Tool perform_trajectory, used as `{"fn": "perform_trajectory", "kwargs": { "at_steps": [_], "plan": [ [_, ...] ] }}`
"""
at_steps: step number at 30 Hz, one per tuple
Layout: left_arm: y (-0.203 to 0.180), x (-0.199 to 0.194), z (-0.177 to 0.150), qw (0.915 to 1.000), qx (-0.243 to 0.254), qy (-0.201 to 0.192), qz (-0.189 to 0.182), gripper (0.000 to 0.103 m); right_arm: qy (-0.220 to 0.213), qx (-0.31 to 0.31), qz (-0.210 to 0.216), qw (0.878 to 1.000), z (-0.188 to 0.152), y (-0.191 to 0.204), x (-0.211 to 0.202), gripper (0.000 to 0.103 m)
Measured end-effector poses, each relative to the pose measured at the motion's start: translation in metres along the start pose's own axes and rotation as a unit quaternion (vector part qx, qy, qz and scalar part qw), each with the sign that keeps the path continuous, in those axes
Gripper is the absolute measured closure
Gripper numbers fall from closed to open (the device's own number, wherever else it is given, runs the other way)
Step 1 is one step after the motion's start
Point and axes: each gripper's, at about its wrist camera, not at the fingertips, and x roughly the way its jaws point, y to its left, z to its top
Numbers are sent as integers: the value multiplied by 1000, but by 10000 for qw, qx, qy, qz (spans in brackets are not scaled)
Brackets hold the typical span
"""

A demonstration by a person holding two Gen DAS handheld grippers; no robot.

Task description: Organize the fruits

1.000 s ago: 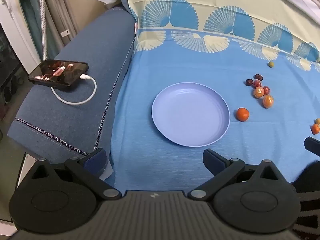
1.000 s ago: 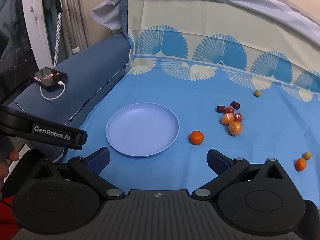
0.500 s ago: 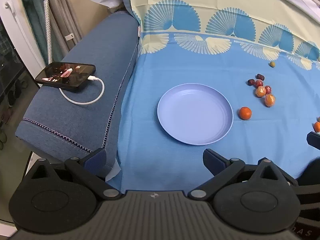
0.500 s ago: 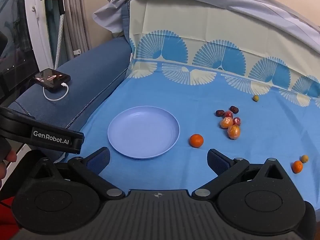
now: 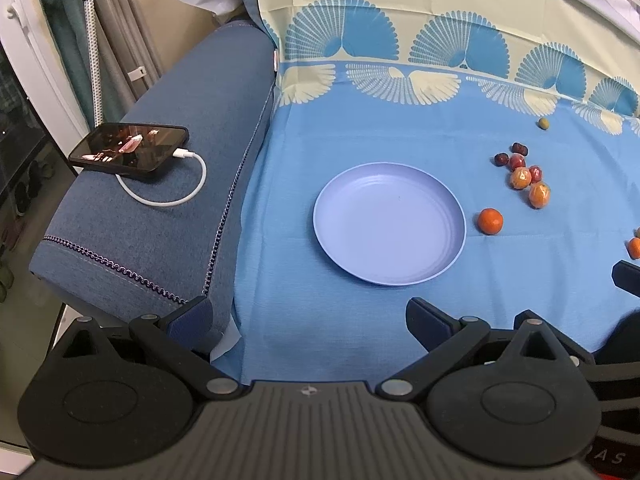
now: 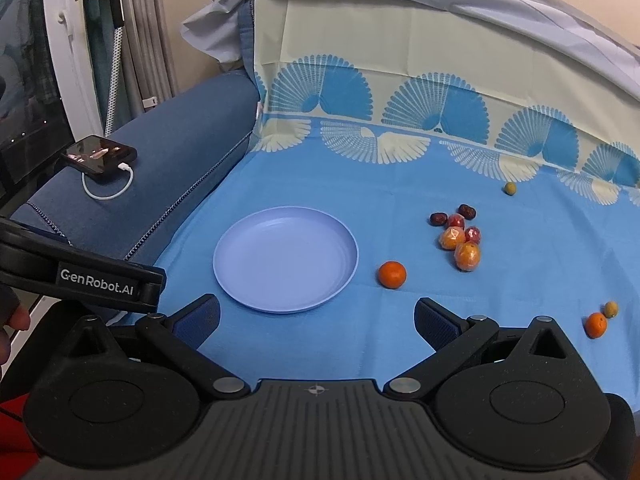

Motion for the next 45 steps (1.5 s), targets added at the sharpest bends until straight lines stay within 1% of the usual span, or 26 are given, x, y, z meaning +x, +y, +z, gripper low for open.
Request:
{"fn": "perform_trajectory", "kwargs": {
  "at_steps": [36,45],
  "plan": [
    [0,10,-3,9999,56,134,11,0,101,39,56,9999,-2,-1,7,0],
    [-2,15,-2,9997,119,207,100,0,137,100,144,9998,-3,-3,12,0]
  ]
}}
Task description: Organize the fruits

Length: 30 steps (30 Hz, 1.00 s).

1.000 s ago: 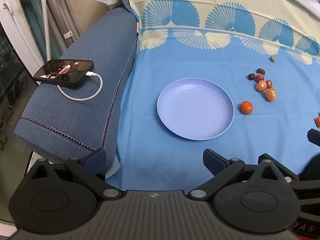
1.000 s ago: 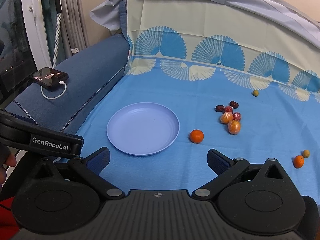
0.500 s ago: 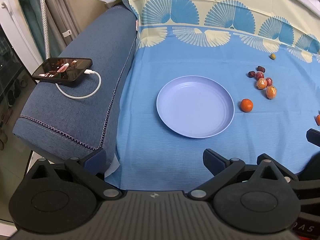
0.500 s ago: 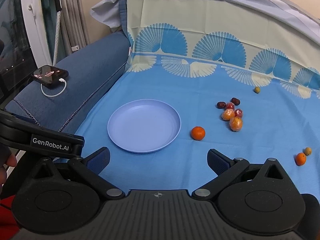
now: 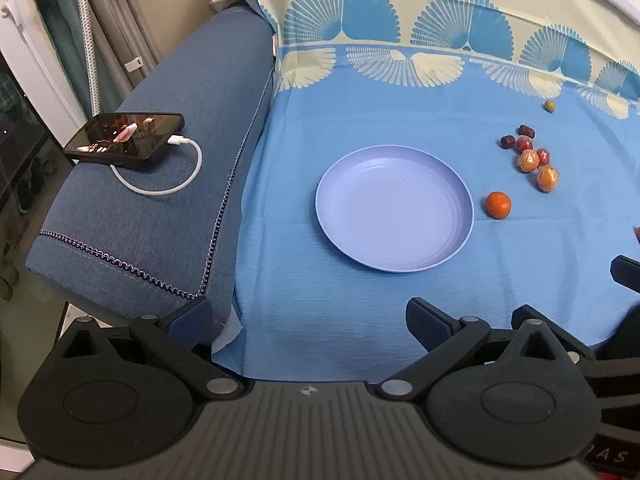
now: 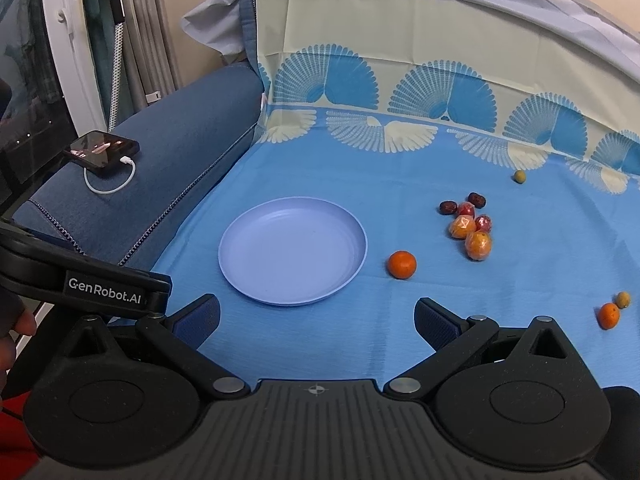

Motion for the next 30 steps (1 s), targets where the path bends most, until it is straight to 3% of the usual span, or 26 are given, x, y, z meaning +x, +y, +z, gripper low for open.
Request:
{"fn": "perform_trajectory", "kwargs": {
  "at_steps": [11,16,22,25,28,30],
  "plan": [
    [-28,22,30,9993,250,283,-68,0,-35,750,-61,9972,-5,-38,21,0],
    [-69,36,60,9974,503,328,-398,0,-439,1353,-1040,9843,-8,-88,30,0],
    [-142,67,95,9883,766,526,-1206,0,-441,2212,-2538,9406,-21,-180,55,0],
    [-185,93,110,9812,857,727,-1572,0,-330,2646,-2902,9191,-28,-233,70,0],
    [-232,124,124,9784,950,791,-1655,0,-248,3041,-3321,8925,-30,-272,89,0],
    [-261,143,132,9779,977,780,-1676,0,-174,3298,-3693,8687,-33,-295,105,0]
  ]
}}
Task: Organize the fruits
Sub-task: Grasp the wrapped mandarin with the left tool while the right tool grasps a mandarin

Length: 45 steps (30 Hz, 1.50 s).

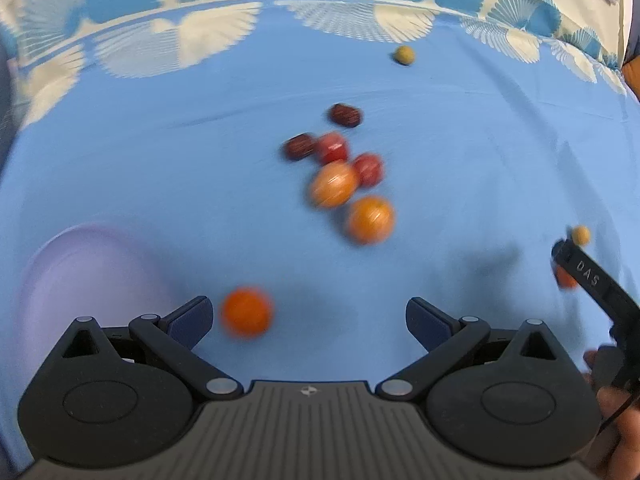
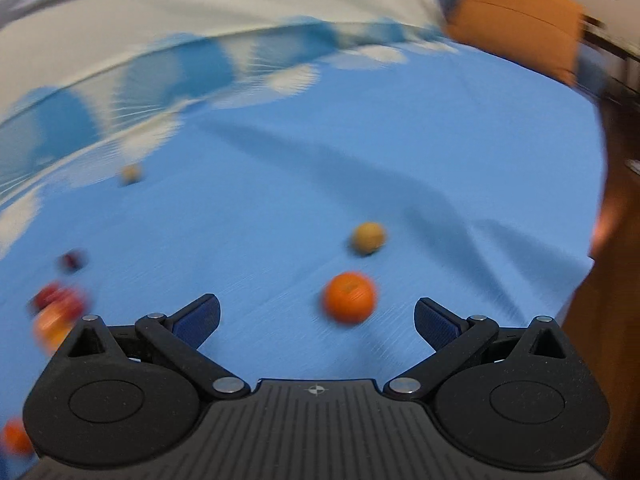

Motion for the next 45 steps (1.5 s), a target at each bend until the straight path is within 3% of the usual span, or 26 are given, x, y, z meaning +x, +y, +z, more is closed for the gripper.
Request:
{"fn": "perform_trajectory", "kwargs": {
  "at_steps": [3,6,11,13,15,17,18,20,21,24,30,32,34,36,39,41,45],
  "plan": [
    [-20,28,17,9999,44,-48,-150,0,261,240,-456,9983,4,0,38,1],
    [-32,54,31,9994,-26,23,-357,0,618,587,-480,9952,3,-4,69,0],
    [-33,93,46,9984,-351,428,-78,0,384,238,-789,9959,-12,16,73,1],
    [-31,91,44,9983,-492,292,-101,3,404,270,-776,9958,-12,15,73,1],
    [-33,84,41,9990,-437,91,47,24,383,256,-795,9958,-14,15,71,1],
    [-36,78,40,9999,-155,25,48,61,384,255,-771,9960,-9,14,74,1],
    [-37,75,39,10000,-70,27,0,62,423,268,-699,9963,-8,12,73,6],
    [-38,68,36,9999,-17,30,-102,62,295,419,-570,9971,-3,5,62,49],
    [-38,61,34,9999,32,-54,-153,62,220,421,-546,9974,-1,4,56,65],
    [-37,41,28,9994,178,-261,-115,62,249,466,-103,9985,0,1,52,66],
    [-16,-35,0,9978,288,-603,-27,62,-38,476,322,9983,9,-4,26,66],
    [-5,-59,-12,9976,288,-627,28,62,72,452,727,9963,14,-5,8,66],
    [13,-83,-28,9977,229,-644,-16,62,447,491,1404,9879,16,-6,-12,66],
    [29,-106,-46,9978,136,-643,15,62,988,617,2144,9698,12,-8,-33,66],
    [54,-135,-73,9974,-63,-701,167,62,1524,710,2817,9446,1,-6,-64,66],
    [71,-153,-93,9963,-205,-793,272,62,1544,454,3070,9380,-8,-1,-93,66],
    [102,-185,-133,9934,-532,-913,447,62,1170,-327,3432,9314,-23,13,-151,66]
  ]
}}
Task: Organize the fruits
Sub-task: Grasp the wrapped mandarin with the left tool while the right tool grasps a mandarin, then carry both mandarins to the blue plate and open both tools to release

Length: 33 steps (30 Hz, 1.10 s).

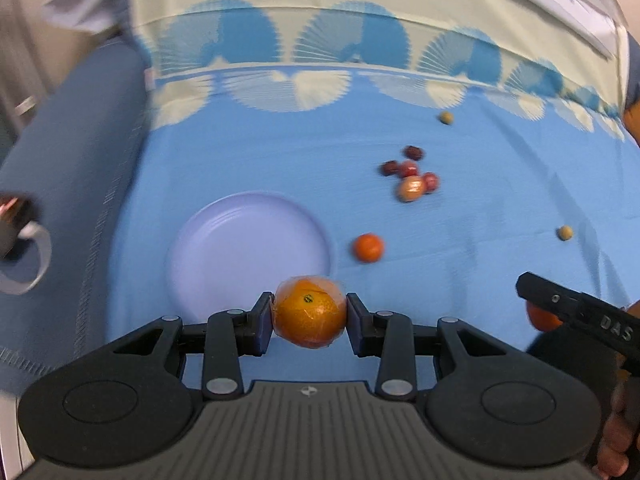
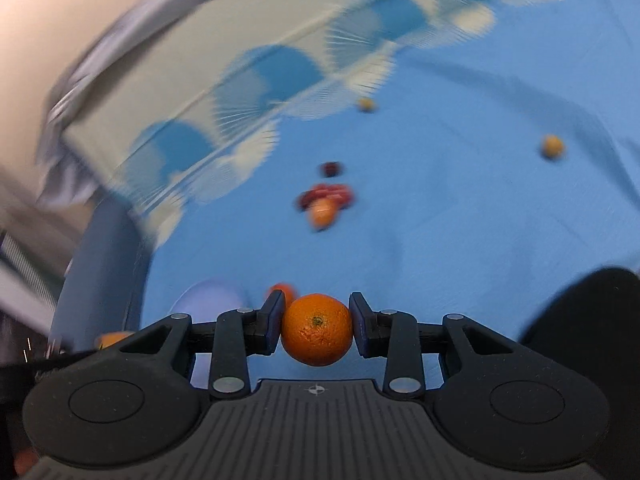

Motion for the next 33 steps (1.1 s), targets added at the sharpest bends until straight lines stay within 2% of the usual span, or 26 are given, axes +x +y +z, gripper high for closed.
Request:
{"fn": "perform_trajectory", "kwargs": {
  "at_steps": [5,9,13,19,33],
  "plan": [
    [41,-33,-37,9991,-333,-206,183,62,-216,-1284,263,9911,-31,54,-34,66],
    [62,-47,-59,9978,-495,-343,274,62,-321,-2127,367,9759,-56,90,-51,66],
    [75,-52,-69,9972,-626,-369,182,62,-445,-2693,432,9610,-73,116,-65,66],
    [81,-61,-76,9962,-681,-534,69,62,-506,-3118,350,9482,-83,140,-67,66],
    [87,-57,-77,9953,-805,-536,2,62,-443,-3436,241,9378,-91,152,-64,66]
  ]
}}
